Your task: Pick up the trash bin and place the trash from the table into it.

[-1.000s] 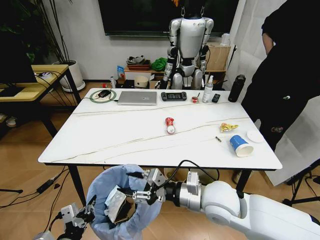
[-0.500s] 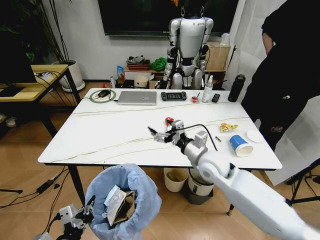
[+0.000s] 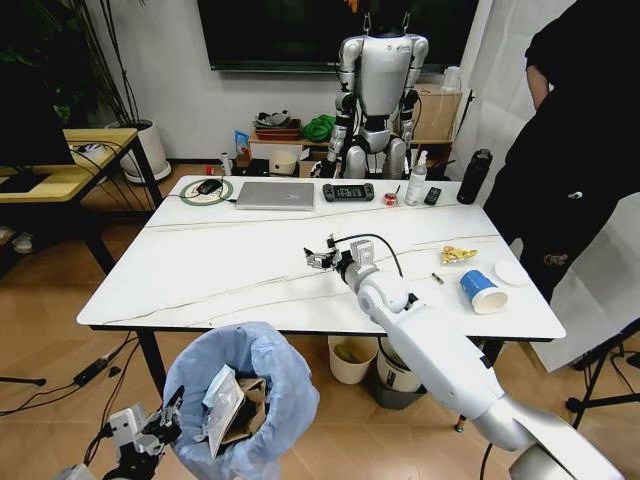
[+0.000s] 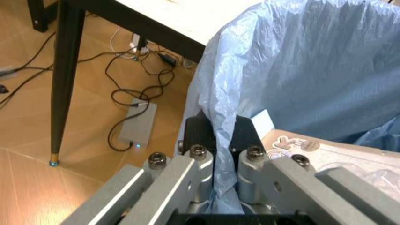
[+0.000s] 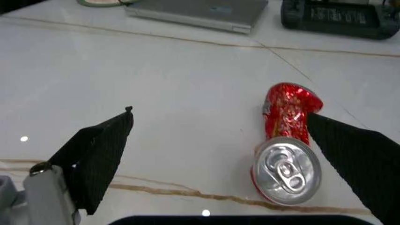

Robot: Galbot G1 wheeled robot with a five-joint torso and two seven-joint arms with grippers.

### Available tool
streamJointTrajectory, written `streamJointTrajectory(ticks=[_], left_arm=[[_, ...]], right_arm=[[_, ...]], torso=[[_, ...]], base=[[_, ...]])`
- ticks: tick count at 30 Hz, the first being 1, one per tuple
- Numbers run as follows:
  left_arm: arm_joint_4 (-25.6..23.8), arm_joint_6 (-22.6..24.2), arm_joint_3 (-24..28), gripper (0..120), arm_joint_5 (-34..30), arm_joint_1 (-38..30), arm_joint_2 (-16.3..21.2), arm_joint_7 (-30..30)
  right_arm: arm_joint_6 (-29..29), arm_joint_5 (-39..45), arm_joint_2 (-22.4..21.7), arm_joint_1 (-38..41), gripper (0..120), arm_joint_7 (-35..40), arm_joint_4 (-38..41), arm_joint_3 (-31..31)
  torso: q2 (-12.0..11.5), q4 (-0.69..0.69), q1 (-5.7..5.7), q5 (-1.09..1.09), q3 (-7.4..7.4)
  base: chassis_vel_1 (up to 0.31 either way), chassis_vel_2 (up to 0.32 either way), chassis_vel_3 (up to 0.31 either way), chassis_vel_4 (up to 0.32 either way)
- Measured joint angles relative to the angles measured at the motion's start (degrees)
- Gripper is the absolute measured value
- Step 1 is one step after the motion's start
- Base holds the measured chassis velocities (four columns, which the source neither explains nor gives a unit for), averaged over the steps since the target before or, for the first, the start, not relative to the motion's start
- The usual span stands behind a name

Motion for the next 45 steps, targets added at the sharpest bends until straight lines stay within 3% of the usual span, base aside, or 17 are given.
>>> streamJointTrajectory(ticks=[14,20,31,40,45], left_arm=[[-0.1,-0.1,-0.1,0,-0.2,0.1,0.0,0.0],[-0.1,-0.1,-0.2,0,-0.4,0.1,0.1,0.0],[0.0,-0.1,-0.1,0,-0.6,-0.2,0.3,0.0],[0.1,-0.1,-0.2,0,-1.0,-0.3,0.6,0.0],[0.1,-0.1,-0.2,0,-1.1,-0.3,0.5,0.0]], right_arm=[[0.8,-2.0,2.2,1.9,100,0.1,-9.1,1.3],[1.2,-2.1,2.4,2.0,86,-0.2,-10.4,1.8],[1.3,-2.0,1.9,1.8,45,-0.3,-10.7,1.8],[1.3,-1.9,1.7,1.3,43,-0.5,-10.1,1.6],[1.6,2.5,0.3,0.4,43,-1.2,-3.6,2.3]], torso=[[0.0,0.01,0.0,0.01,0.0],[0.0,0.01,0.0,0.01,0.0],[0.0,0.01,0.0,0.01,-0.01],[0.0,0.0,0.0,0.01,-0.01],[0.0,0.03,0.01,0.02,0.01]], base=[[0.0,0.0,0.0,0.0],[0.0,0.0,0.0,0.0],[0.0,0.0,0.0,0.0],[0.0,0.0,0.0,0.0],[0.0,0.0,0.0,0.0]])
